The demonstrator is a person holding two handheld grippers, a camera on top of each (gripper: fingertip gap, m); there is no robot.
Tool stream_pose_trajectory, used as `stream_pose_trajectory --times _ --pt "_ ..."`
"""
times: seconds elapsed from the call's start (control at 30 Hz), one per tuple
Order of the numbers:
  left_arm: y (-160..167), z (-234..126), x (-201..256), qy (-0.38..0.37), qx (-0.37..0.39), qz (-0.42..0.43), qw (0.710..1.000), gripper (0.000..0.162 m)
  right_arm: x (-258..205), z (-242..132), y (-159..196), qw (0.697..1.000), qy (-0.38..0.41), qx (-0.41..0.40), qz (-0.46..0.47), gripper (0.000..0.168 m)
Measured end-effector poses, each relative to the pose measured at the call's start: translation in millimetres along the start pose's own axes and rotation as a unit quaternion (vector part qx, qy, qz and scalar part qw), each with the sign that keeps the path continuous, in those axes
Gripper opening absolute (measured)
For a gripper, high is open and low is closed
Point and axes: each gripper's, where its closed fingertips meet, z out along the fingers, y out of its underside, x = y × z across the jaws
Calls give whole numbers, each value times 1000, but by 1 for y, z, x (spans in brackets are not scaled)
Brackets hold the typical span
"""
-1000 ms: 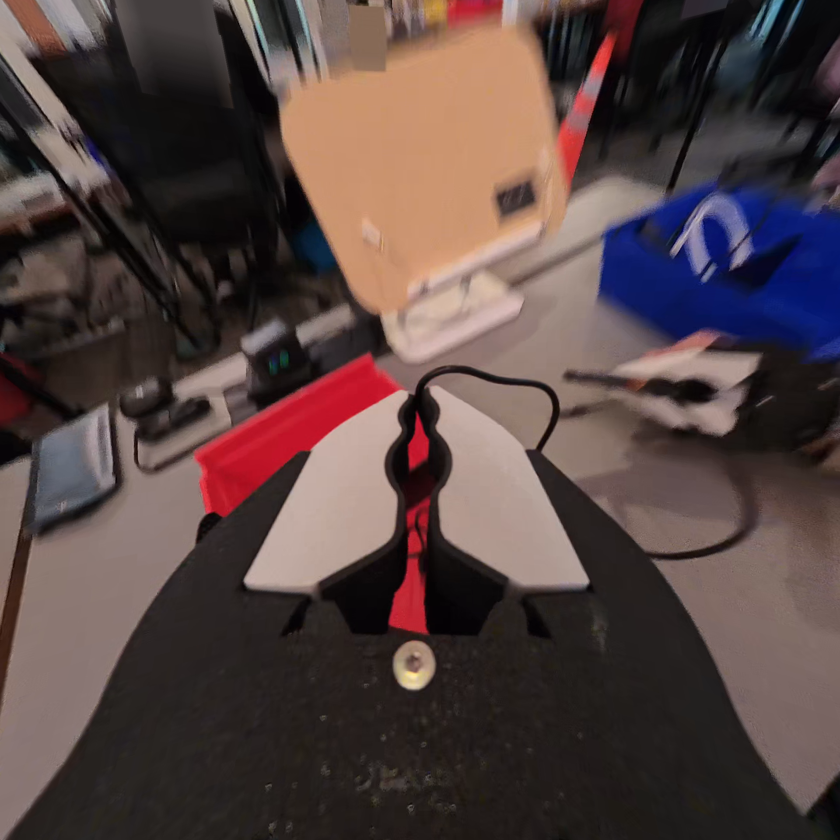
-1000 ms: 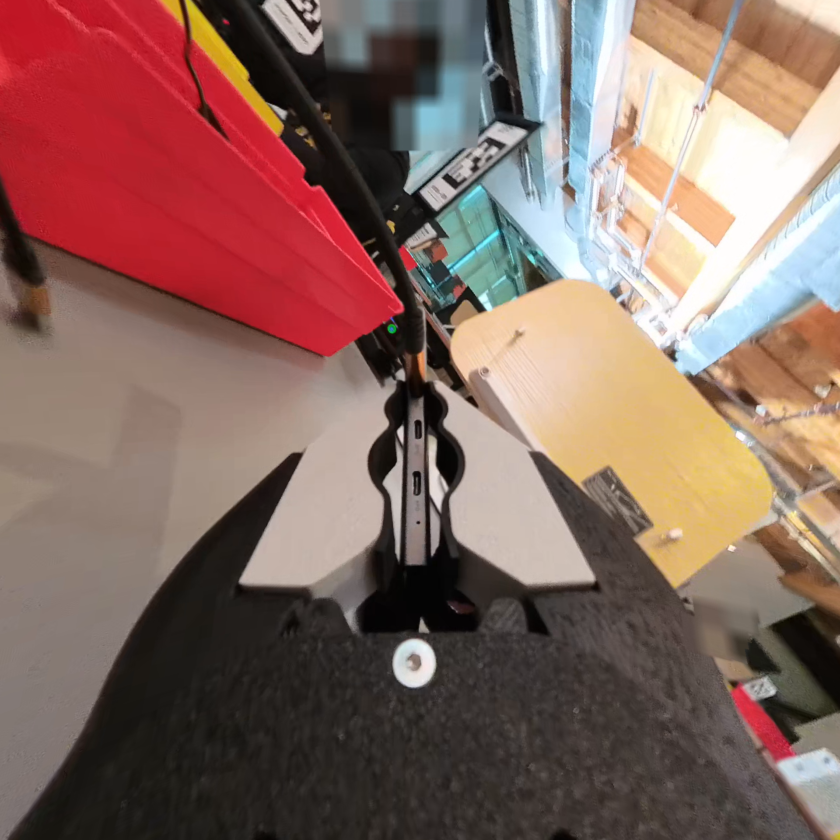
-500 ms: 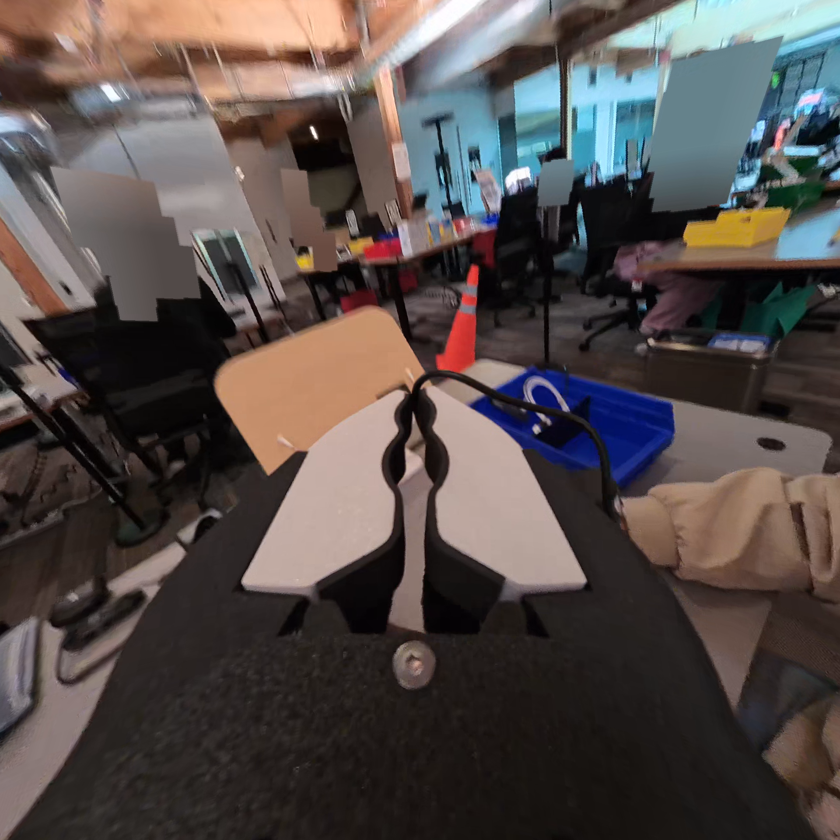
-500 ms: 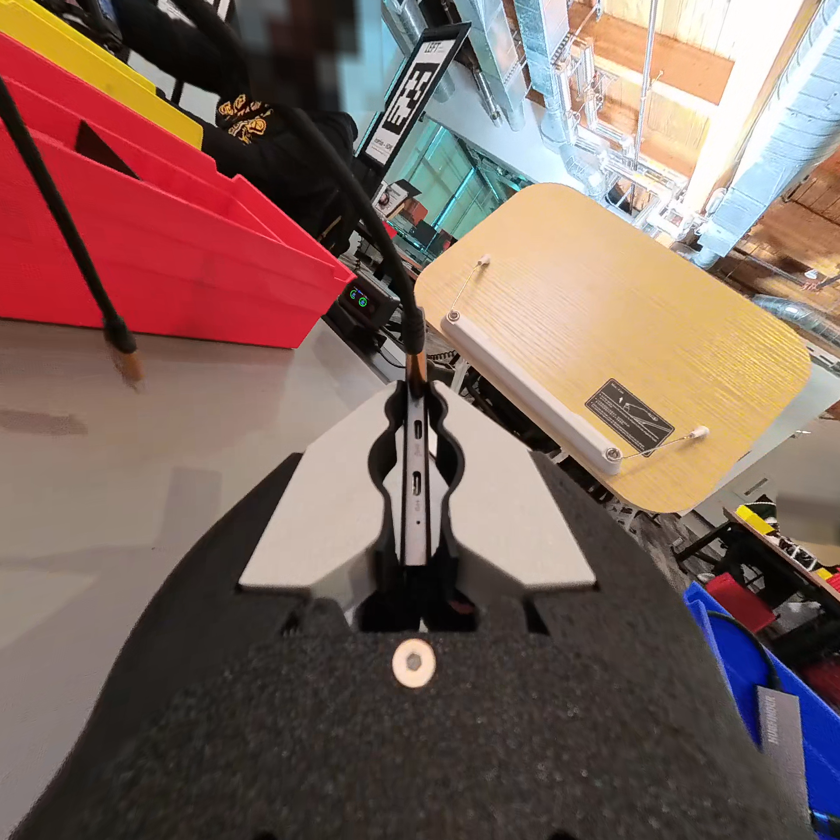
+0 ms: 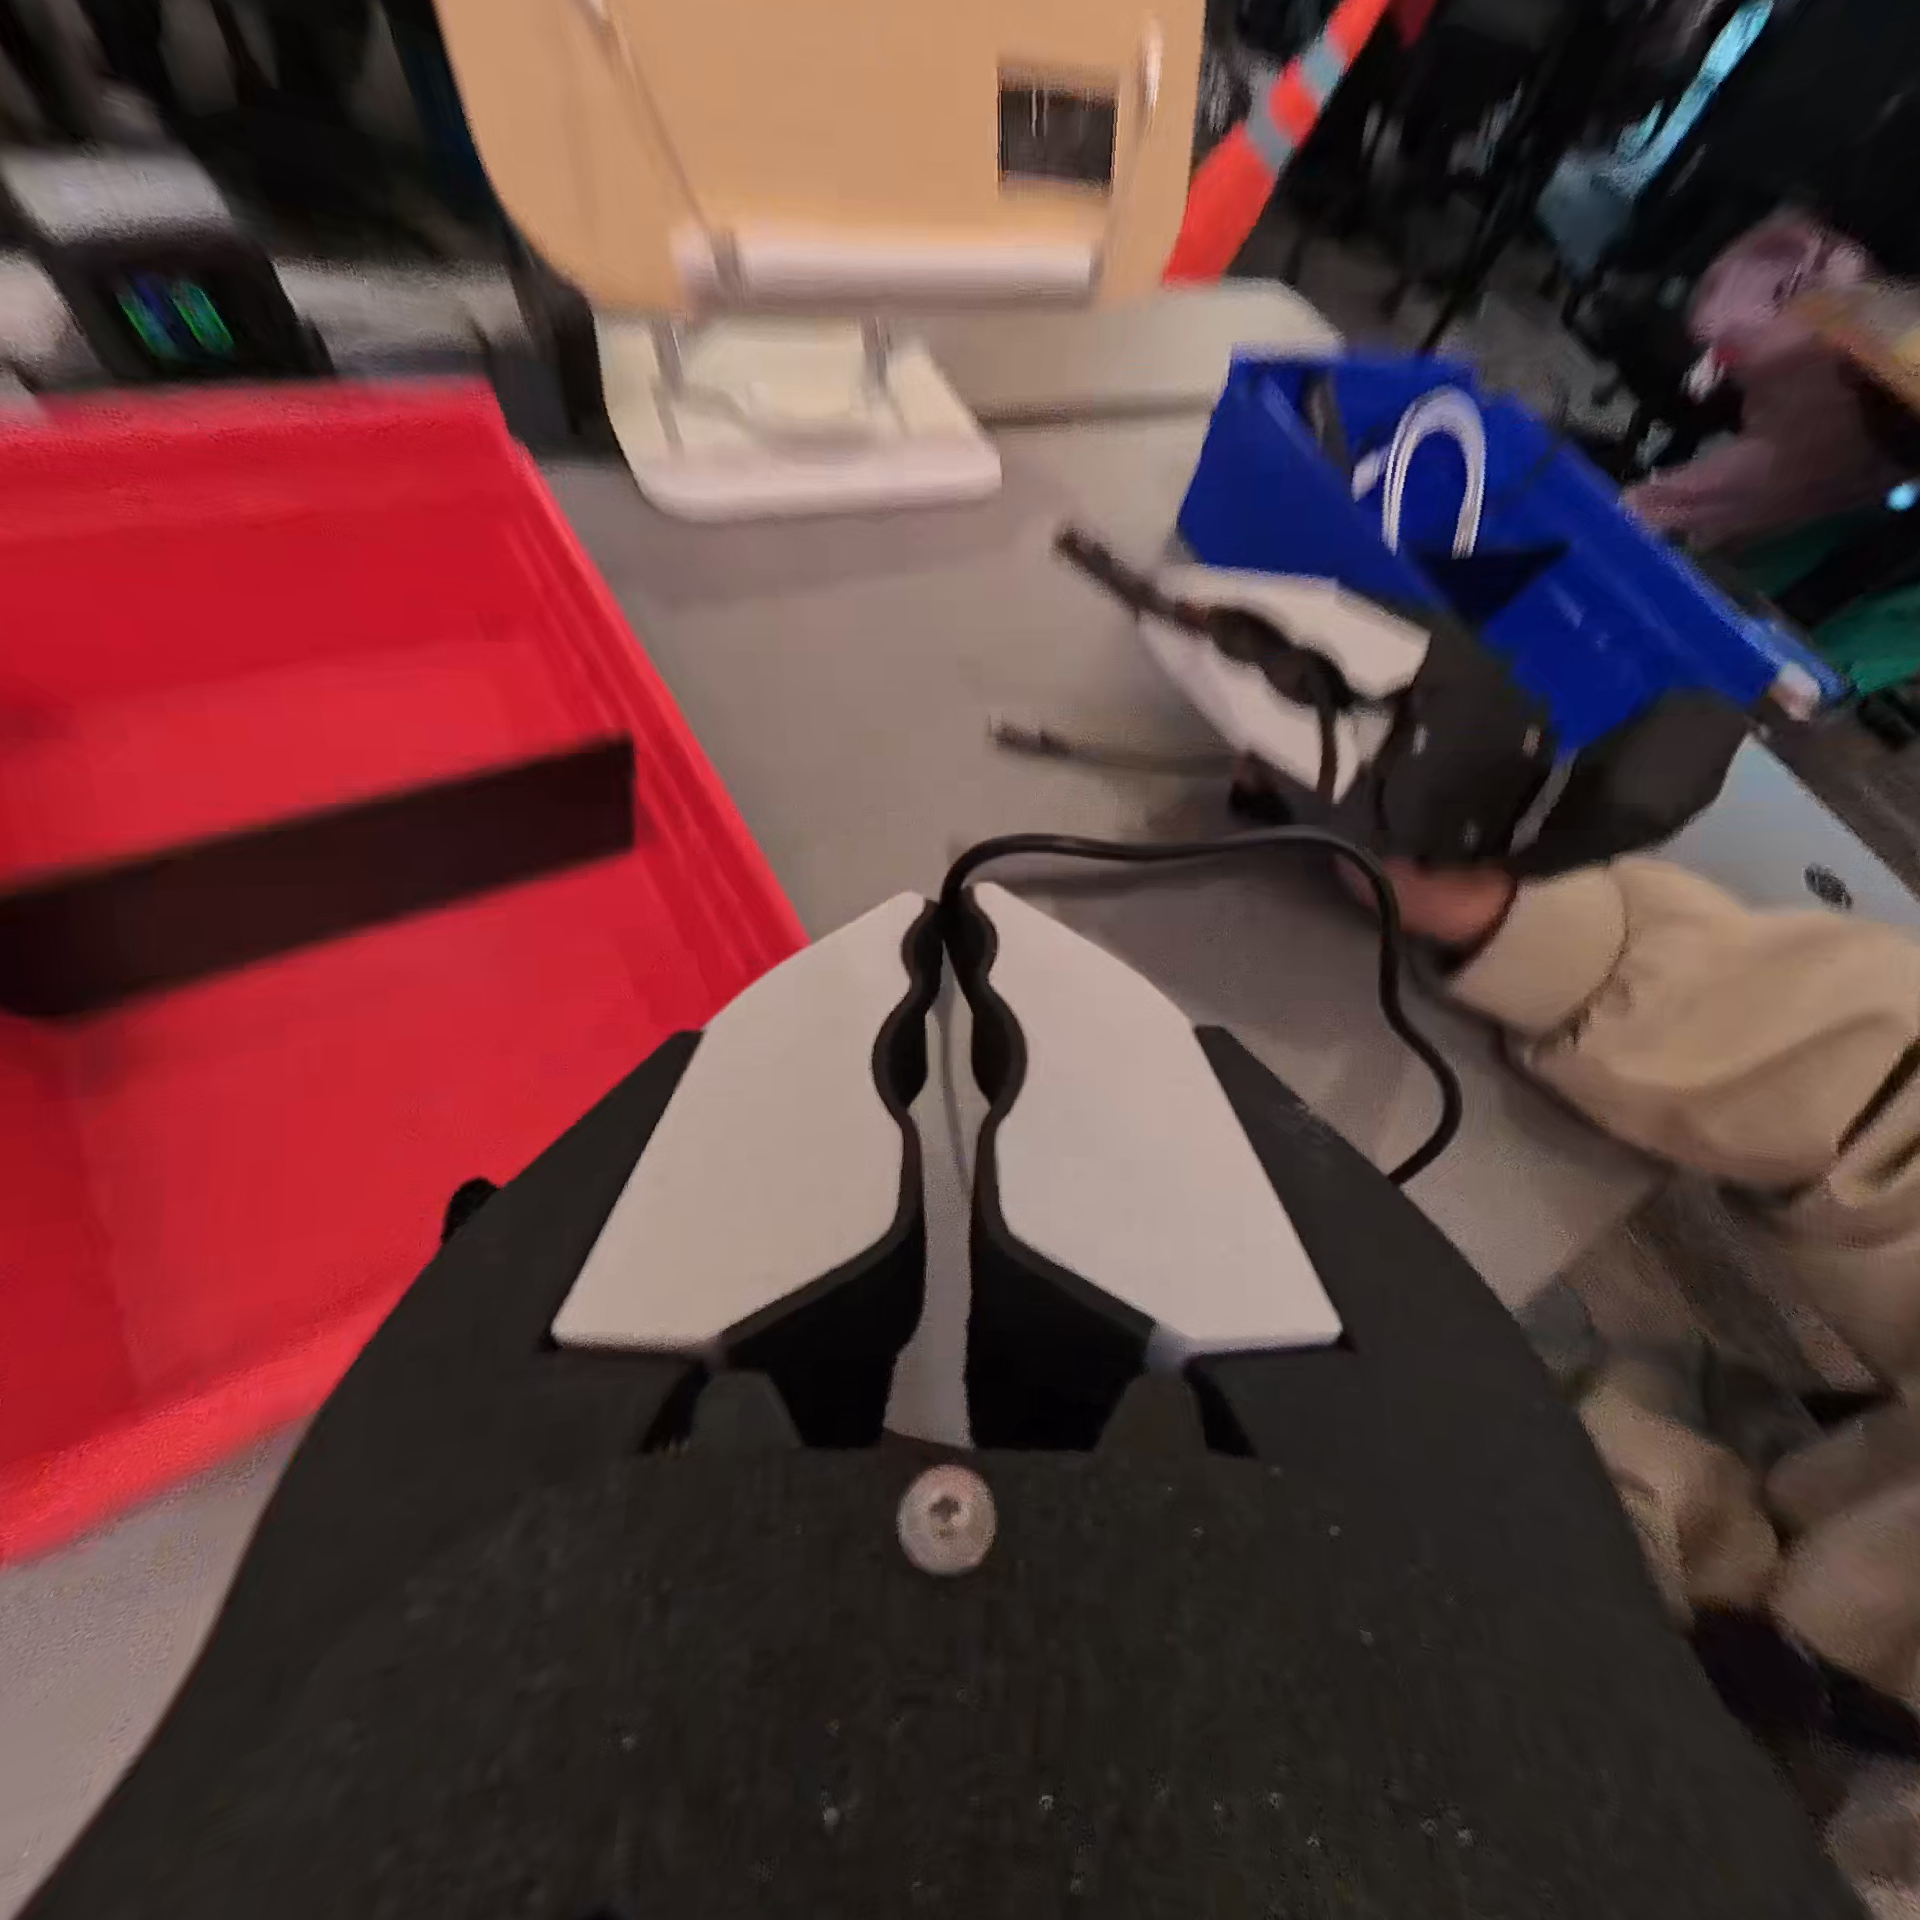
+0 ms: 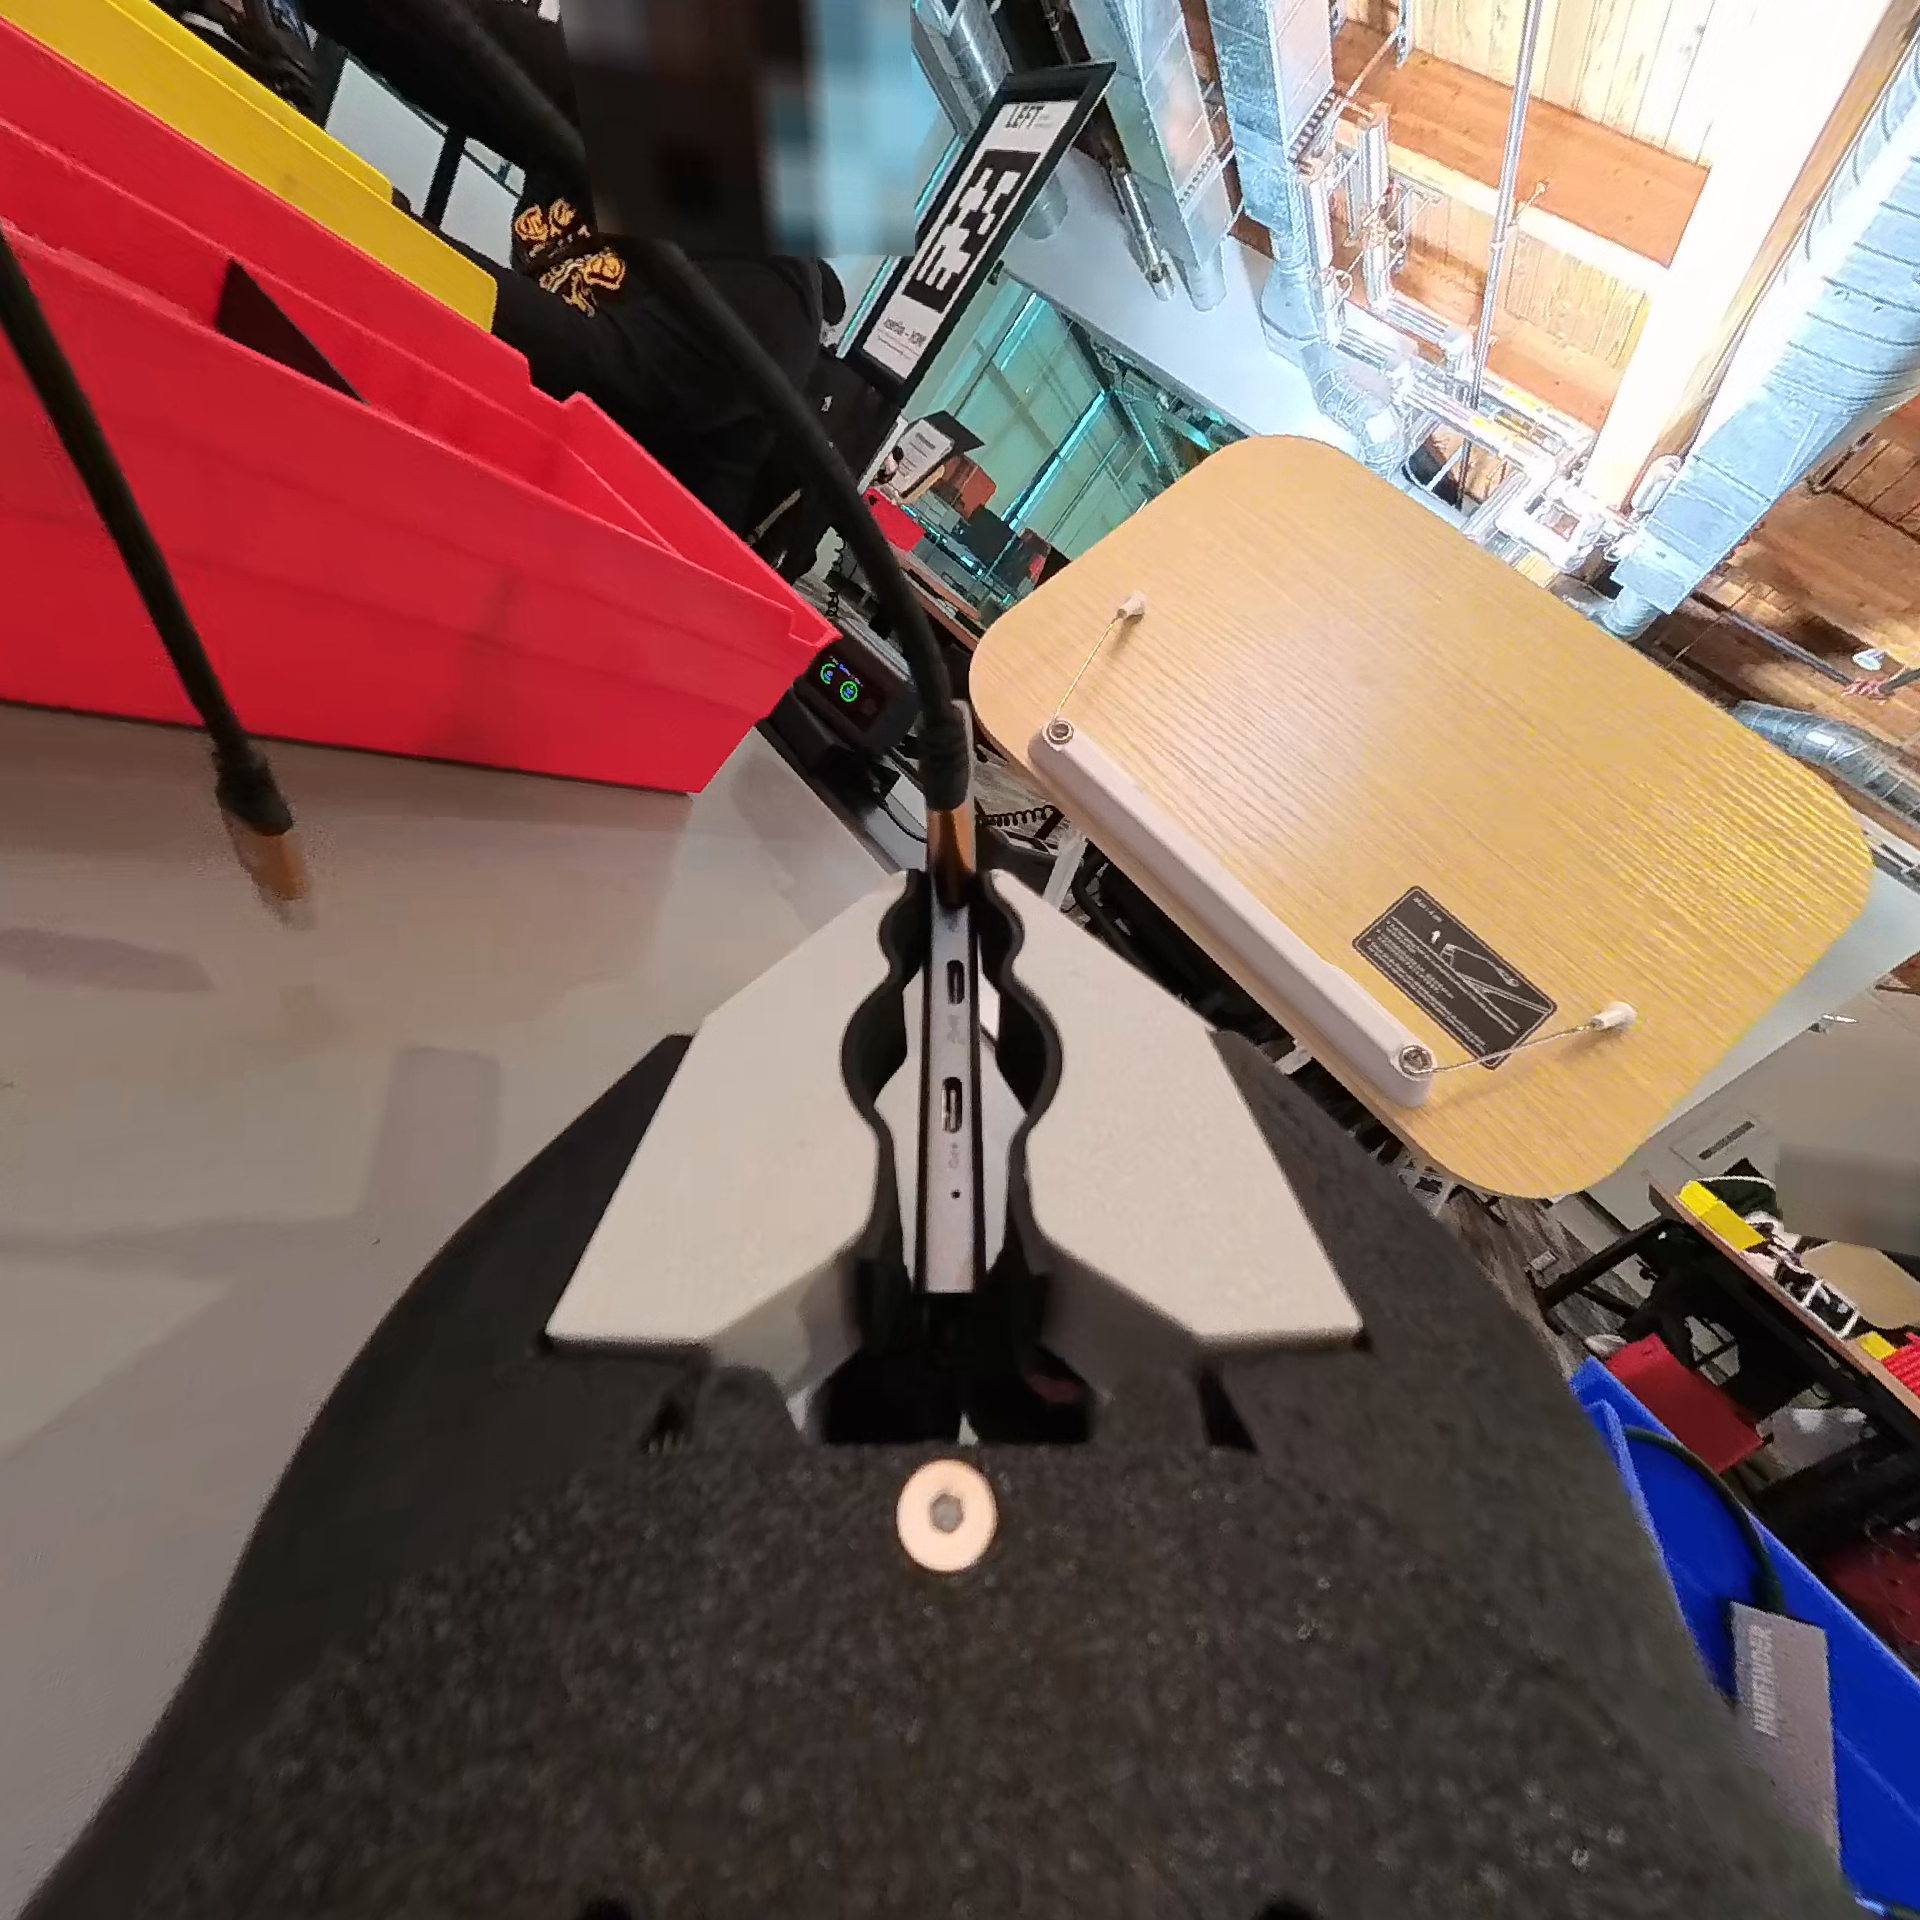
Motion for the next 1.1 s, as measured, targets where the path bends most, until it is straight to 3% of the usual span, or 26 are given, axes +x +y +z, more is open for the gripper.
stream_pose_trajectory --times 0.13,0.27,0.37,0.47,0.57,0.67,0.8,0.93,1.1 --pt "92 11 17 20 -78 -65 995 2 -1 1 2 1000 -2 -4 2 8" --pt "133 10 29 35 -74 -137 987 2 -2 1 3 1000 -5 -5 2 8" --pt "136 9 31 28 -55 -77 995 3 -4 2 4 1000 -8 -5 1 8" --pt "118 12 45 34 -33 92 995 2 -6 2 4 1000 -12 -6 -1 8" --pt "104 25 60 28 -38 300 953 3 -7 2 5 1000 -13 -7 -3 8" --pt "100 43 71 21 -81 422 903 7 -6 2 6 1000 -12 -8 -2 8" --pt "92 48 47 6 -176 444 878 30 -4 2 7 1000 -10 -10 4 8" --pt "88 16 -17 -81 -247 471 843 30 -5 2 7 1000 -15 -8 10 8" --pt "92 -27 -61 -133 -241 394 877 27 -13 3 5 1000 -25 -7 1 8"
